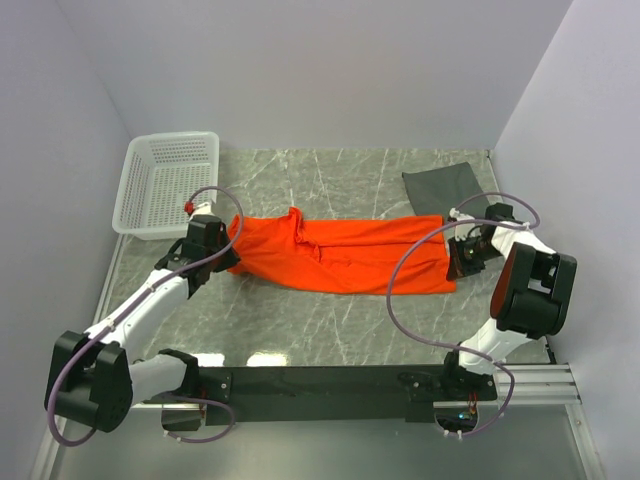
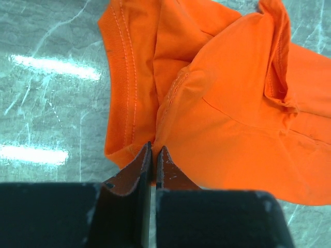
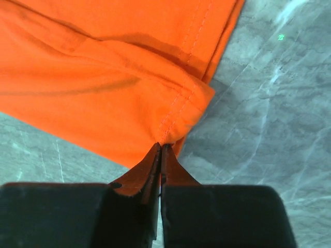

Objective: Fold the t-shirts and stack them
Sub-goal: Fold the tshirt

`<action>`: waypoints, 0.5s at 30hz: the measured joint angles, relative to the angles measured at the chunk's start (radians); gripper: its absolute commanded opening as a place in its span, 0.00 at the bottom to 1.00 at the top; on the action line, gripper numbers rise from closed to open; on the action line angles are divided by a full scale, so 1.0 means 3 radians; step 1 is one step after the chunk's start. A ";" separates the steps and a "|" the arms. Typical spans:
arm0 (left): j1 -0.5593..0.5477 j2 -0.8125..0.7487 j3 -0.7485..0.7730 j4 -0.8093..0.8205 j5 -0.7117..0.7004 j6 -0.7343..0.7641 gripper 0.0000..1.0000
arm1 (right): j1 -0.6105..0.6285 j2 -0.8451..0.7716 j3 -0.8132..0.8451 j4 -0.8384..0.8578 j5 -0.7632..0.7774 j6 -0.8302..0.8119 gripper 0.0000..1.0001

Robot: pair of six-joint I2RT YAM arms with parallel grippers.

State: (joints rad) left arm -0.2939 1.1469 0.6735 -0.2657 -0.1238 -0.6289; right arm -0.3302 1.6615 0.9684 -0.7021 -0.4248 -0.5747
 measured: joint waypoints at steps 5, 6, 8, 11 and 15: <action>0.0000 -0.0149 -0.0047 -0.0015 -0.0020 -0.0064 0.01 | 0.0000 -0.0322 -0.0097 0.0009 0.0056 -0.0003 0.00; 0.0000 -0.0196 -0.0069 -0.0028 -0.0028 -0.0078 0.01 | 0.0000 -0.0426 -0.0120 0.0006 0.0072 -0.0010 0.00; 0.0000 -0.0305 -0.0114 -0.0048 -0.0056 -0.0128 0.01 | 0.0000 -0.0610 -0.0148 0.0009 0.0100 -0.0037 0.00; 0.0000 -0.0449 -0.0172 -0.0103 -0.0111 -0.0196 0.01 | 0.0000 -0.0787 -0.0197 0.0029 0.0145 -0.0086 0.00; 0.0000 -0.0661 -0.0284 -0.0181 -0.0172 -0.0340 0.01 | -0.0033 -0.0937 -0.0356 0.0014 0.0172 -0.0184 0.00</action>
State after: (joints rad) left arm -0.2939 0.9485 0.5884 -0.3199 -0.1753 -0.7307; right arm -0.3401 1.3804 0.8616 -0.6979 -0.3733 -0.6300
